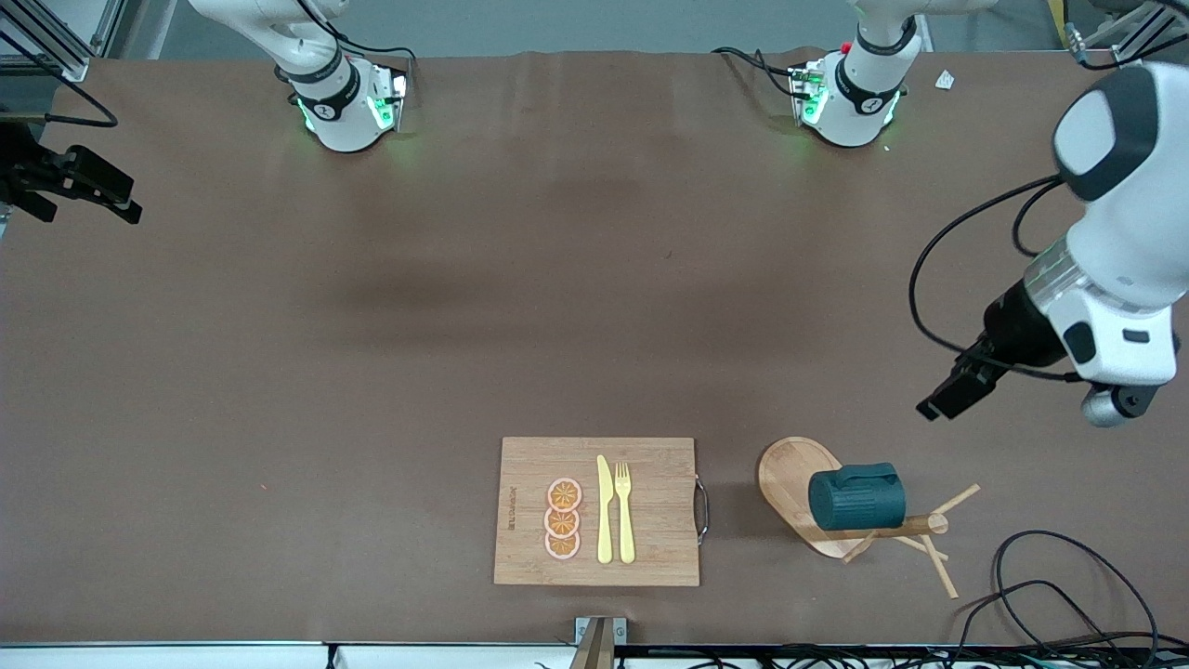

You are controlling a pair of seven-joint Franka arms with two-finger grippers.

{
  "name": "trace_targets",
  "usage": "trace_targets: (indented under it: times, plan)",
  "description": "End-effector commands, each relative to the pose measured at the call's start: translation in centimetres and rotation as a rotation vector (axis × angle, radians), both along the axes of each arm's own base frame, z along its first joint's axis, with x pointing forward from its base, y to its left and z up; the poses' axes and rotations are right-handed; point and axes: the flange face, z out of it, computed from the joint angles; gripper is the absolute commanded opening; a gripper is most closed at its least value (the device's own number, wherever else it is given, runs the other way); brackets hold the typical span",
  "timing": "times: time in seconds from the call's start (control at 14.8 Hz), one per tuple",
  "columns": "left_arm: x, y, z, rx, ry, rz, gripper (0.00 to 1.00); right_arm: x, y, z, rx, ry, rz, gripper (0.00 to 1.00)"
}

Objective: Transfer cup from left to right arm and place
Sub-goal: 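Reach the left gripper down to the teal mug on the stand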

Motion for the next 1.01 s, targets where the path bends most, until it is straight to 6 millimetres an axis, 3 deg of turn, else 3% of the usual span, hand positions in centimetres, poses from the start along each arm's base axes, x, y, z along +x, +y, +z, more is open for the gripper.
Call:
trace_targets:
  times: [0.0,0.34,0.68,0.95]
  plan:
    - [0.7,-0.9,-1.7,-0.092,-0.008,0.236,1.00,0.2,0.4,0.3,0.013,0.001,-0.004,1.00]
    - [2.4,-2.0,-4.9,-0.189,-0.007,0.433,1.00,0.5,-0.2,0.4,0.011,-0.001,-0.010,1.00]
    - [1.9,-2.4,-9.2,-0.232,-0.021,0.506,1.00,0.5,0.2,0.6,0.011,-0.005,-0.010,1.00]
    - [2.2,-2.3,-11.2,-0.259,-0.054,0.549,1.00,0.5,0.4,0.7,0.011,-0.008,-0.005,1.00]
